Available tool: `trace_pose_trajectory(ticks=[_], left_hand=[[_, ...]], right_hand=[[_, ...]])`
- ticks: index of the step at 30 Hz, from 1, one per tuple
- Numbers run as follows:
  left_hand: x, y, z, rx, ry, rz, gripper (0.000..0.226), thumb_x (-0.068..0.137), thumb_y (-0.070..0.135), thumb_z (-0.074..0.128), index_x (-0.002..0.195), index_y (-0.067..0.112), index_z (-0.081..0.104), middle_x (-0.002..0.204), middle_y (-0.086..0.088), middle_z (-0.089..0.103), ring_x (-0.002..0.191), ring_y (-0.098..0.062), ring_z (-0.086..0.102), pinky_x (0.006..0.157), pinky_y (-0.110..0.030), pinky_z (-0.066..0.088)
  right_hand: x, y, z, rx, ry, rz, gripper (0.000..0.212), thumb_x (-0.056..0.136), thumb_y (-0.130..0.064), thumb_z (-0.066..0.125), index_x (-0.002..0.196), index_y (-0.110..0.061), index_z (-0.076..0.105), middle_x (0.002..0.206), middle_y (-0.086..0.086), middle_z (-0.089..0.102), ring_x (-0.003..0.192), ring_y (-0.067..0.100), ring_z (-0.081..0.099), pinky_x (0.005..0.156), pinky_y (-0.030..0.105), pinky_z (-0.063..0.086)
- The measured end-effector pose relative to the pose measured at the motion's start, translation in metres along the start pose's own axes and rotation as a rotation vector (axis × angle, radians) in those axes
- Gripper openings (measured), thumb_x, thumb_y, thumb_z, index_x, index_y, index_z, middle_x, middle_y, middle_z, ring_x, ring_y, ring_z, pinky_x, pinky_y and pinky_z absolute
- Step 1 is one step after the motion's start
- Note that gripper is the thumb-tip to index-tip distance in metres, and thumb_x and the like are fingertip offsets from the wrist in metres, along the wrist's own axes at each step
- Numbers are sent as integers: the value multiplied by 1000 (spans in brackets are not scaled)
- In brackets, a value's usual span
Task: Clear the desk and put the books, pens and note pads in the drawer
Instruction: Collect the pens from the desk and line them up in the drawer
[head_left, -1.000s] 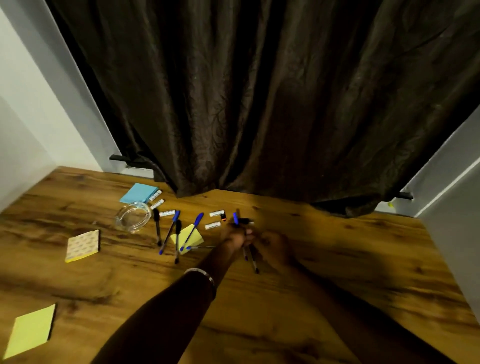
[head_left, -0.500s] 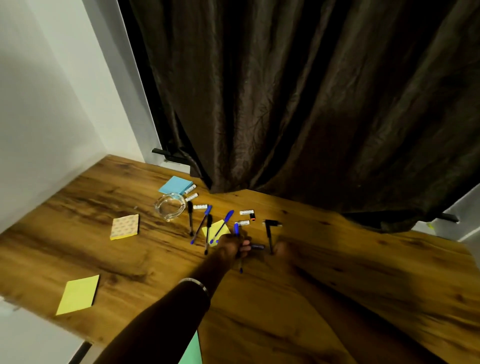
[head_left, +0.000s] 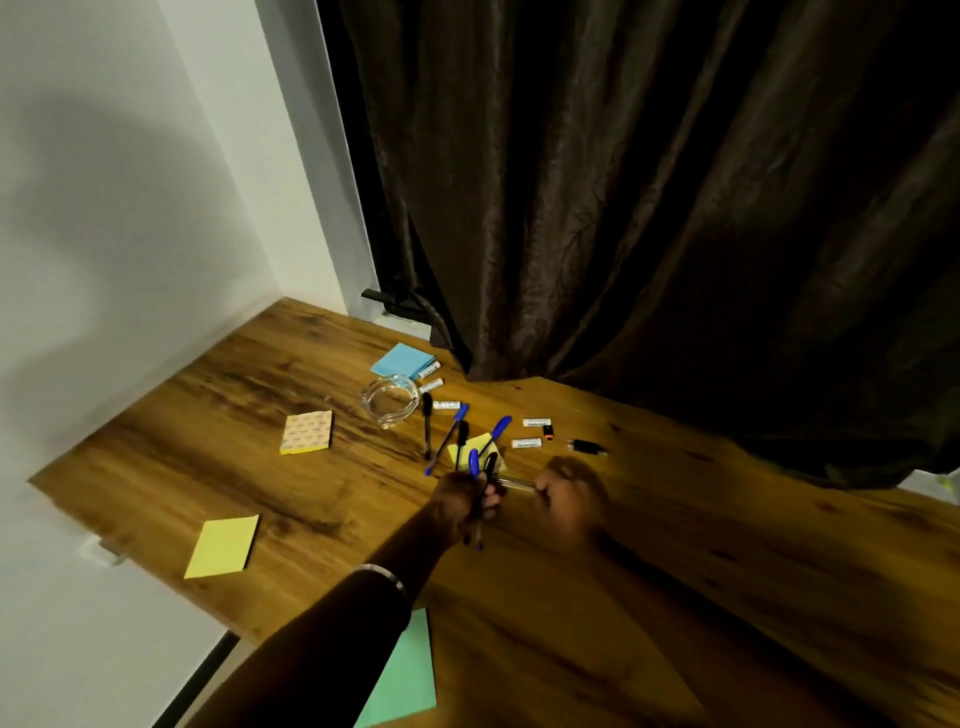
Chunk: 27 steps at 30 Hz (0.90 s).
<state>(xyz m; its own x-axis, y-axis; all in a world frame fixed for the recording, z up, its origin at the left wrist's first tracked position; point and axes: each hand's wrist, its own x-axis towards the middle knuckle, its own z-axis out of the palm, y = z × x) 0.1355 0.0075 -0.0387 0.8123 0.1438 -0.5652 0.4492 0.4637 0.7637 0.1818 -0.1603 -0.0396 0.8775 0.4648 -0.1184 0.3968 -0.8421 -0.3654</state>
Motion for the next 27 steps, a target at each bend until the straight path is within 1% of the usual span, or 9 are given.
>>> trace_pose_trajectory(ticks=[2,4,8,11,15,18,21,24,27], left_hand=[[-4,0,-10,10,-22,20,29,100,9,28,78,10,46,65,-4,47,49,-13,47,46,-23,43],[-9,2,-17,36,-24,29,28,101,12,30,79,11,48,62,-2,49,51,-13,48,48,-23,44],[-15,4,-22,75,-73,58,23,103,12,28,93,4,47,60,-2,45,46,-12,44,42,-20,37],[-18,8,-25,90,-13,73,28,102,9,32,82,3,50,54,0,54,42,-9,48,38,-17,37],[-21,9,-25,151,76,91,29,101,10,38,79,3,56,54,0,63,41,-6,53,41,-16,40],[-22,6,-23,167,8,-8,30,101,13,35,92,6,62,68,-1,65,53,-9,56,47,-18,40],[-22,3,-19,154,-149,-146,26,101,13,32,107,9,57,80,-4,71,70,-17,63,56,-24,50],[-20,6,-19,172,-295,-212,30,102,20,29,99,11,57,84,-3,66,71,-15,65,65,-27,53],[-23,15,-31,168,-205,-220,33,103,23,32,94,9,60,76,-2,67,62,-11,64,64,-27,53]], right_hand=[[4,11,-1,-140,-4,35,38,95,-35,51,132,-26,49,141,4,42,131,24,41,104,33,39],[4,18,1,-219,-16,38,46,92,-31,55,137,-28,44,148,4,34,138,29,31,113,43,32],[3,28,8,-258,31,44,45,88,-16,57,131,-23,48,140,6,45,128,27,41,108,42,37],[0,36,7,-248,95,34,35,89,-16,55,124,-23,54,131,2,53,121,24,48,102,38,41],[-8,39,-5,22,110,-119,16,97,-23,49,92,-27,63,93,-10,57,88,3,52,82,20,44],[-7,29,-6,99,204,-346,60,85,-58,26,93,-18,70,88,-14,51,82,-1,44,71,9,29],[-4,4,-2,206,18,-345,17,94,-20,54,93,-16,71,86,-17,53,86,-2,46,77,20,32],[5,-22,2,326,-47,-321,15,90,-8,59,91,-18,70,94,-7,57,92,8,50,78,21,38],[12,-48,5,389,-36,-227,18,87,-7,62,95,-21,70,99,-6,62,95,10,56,82,25,45]])
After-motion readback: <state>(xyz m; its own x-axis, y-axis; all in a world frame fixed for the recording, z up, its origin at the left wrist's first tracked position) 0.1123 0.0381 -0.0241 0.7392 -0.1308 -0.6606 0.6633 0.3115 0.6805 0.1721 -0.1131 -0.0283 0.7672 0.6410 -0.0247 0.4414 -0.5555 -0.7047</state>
